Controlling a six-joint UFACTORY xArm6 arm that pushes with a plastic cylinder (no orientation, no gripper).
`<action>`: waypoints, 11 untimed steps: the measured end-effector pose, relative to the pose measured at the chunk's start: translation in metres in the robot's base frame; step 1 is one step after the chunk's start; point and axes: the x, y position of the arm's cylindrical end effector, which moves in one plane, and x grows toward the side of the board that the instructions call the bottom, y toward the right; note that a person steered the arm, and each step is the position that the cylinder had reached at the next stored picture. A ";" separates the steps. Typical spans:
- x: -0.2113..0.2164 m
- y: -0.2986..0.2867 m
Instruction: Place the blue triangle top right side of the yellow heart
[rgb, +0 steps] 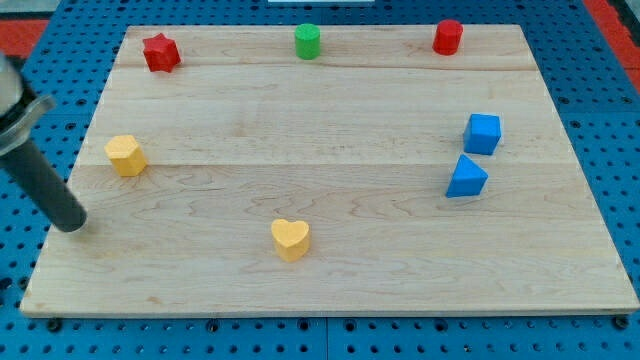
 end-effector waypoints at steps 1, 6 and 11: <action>-0.046 0.122; -0.019 0.365; 0.084 0.238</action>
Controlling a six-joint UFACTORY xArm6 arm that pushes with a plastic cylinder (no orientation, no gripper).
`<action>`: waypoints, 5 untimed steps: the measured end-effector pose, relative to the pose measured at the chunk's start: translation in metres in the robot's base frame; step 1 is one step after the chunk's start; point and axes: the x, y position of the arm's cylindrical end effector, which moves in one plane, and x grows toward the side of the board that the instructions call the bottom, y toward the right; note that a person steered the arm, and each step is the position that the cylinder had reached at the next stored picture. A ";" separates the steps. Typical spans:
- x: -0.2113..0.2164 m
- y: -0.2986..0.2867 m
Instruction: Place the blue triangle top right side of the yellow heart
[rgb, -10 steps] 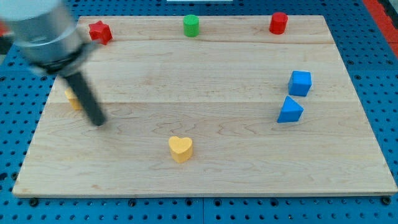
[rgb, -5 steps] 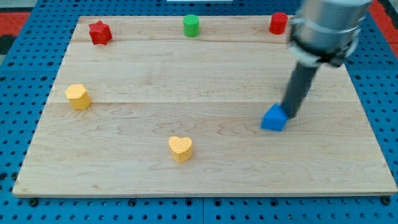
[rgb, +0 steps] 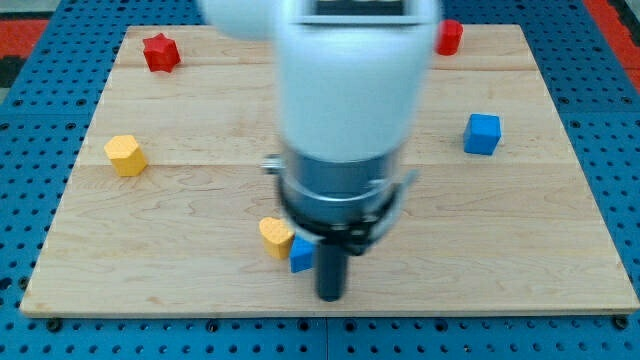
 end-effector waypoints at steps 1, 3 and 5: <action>-0.041 -0.016; -0.083 0.042; -0.131 0.044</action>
